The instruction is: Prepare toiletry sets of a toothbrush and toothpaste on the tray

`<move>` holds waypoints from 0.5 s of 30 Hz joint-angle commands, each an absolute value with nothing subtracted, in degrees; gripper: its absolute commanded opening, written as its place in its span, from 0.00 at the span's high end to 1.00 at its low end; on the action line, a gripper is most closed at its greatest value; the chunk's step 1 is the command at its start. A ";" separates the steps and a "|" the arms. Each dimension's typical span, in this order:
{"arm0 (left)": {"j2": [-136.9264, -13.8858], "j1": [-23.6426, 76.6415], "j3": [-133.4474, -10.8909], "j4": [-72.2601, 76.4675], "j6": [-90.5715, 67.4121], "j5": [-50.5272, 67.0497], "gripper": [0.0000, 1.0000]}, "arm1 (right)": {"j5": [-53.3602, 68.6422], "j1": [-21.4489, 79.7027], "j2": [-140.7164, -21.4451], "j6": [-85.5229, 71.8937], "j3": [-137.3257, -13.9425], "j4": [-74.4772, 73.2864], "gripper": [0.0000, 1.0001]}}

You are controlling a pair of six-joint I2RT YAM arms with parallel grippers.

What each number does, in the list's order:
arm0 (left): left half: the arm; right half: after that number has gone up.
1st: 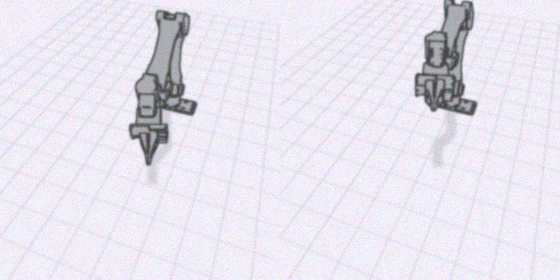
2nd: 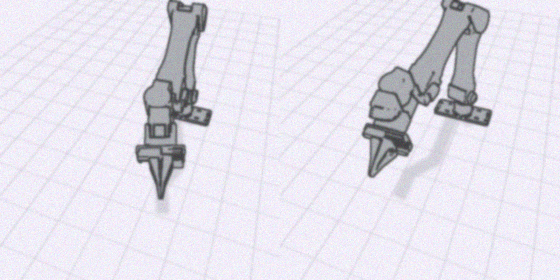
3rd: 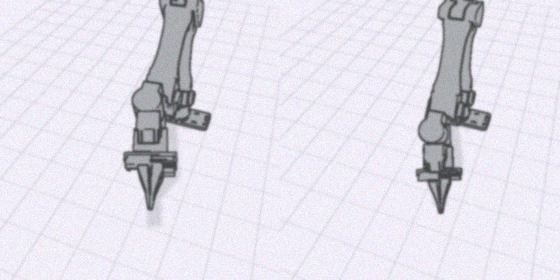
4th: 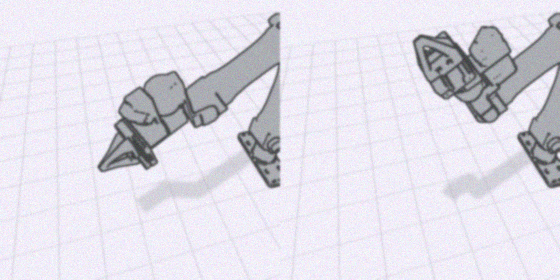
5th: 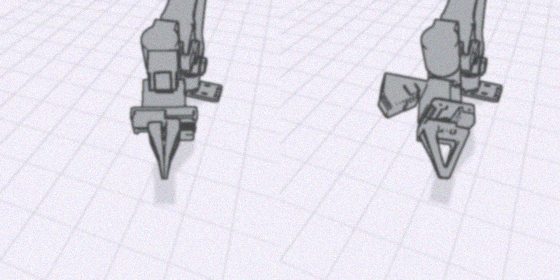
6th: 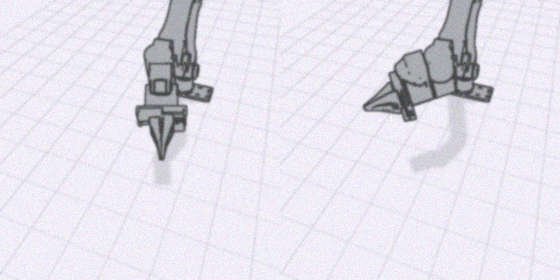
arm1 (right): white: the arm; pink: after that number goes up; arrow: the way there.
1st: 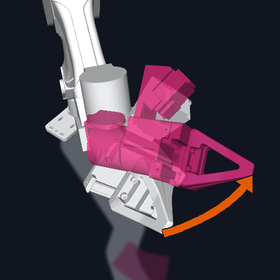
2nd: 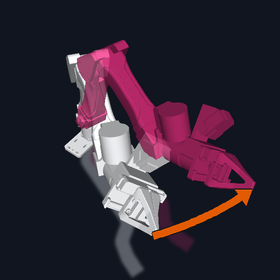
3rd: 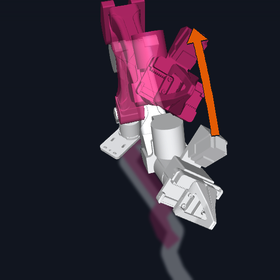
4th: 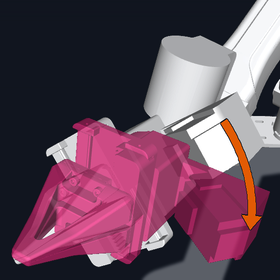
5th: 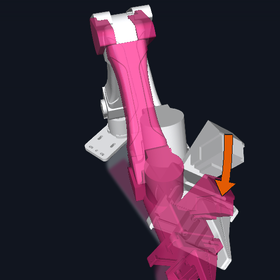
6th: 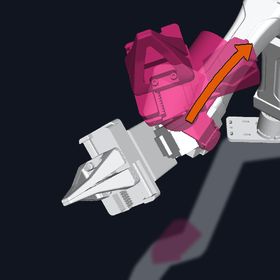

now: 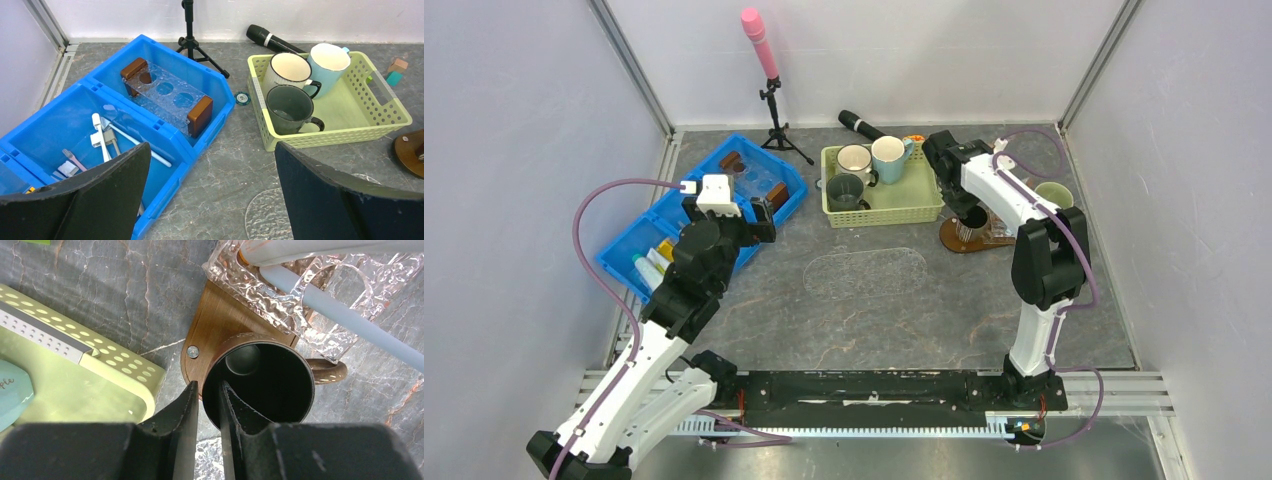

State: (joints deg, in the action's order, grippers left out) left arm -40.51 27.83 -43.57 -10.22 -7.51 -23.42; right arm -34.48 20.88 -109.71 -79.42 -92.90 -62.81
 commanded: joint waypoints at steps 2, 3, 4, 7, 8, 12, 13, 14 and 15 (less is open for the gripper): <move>-40.27 28.04 -44.70 -8.53 -8.78 -23.55 0.00 | -34.05 20.82 -109.78 -79.52 -95.38 -61.03 0.73; -40.24 28.04 -44.65 -8.54 -8.79 -23.55 0.00 | -33.89 20.83 -109.78 -79.28 -95.43 -60.71 0.73; -40.25 28.04 -44.65 -8.53 -8.79 -23.60 0.00 | -33.75 20.83 -109.76 -79.14 -95.44 -60.49 0.72; -40.07 28.04 -44.65 -8.57 -8.70 -23.73 0.00 | -33.19 20.81 -109.61 -78.93 -95.38 -59.54 0.71; -40.06 28.04 -44.65 -8.53 -8.70 -23.75 0.00 | -32.98 20.83 -109.58 -78.72 -95.38 -59.30 0.71; -39.93 28.04 -44.65 -8.48 -8.61 -23.73 0.00 | -33.03 20.83 -109.43 -78.98 -95.36 -58.92 0.70; -39.96 28.04 -44.65 -8.52 -8.61 -23.73 0.00 | -33.11 20.85 -109.34 -78.96 -95.49 -58.89 0.69; -39.93 28.08 -44.67 -8.51 -8.61 -23.73 0.00 | -33.05 20.83 -109.25 -79.01 -95.51 -58.87 0.68; -39.84 28.08 -44.65 -8.57 -8.61 -23.82 0.00 | -33.16 20.76 -109.12 -78.95 -95.52 -58.85 0.67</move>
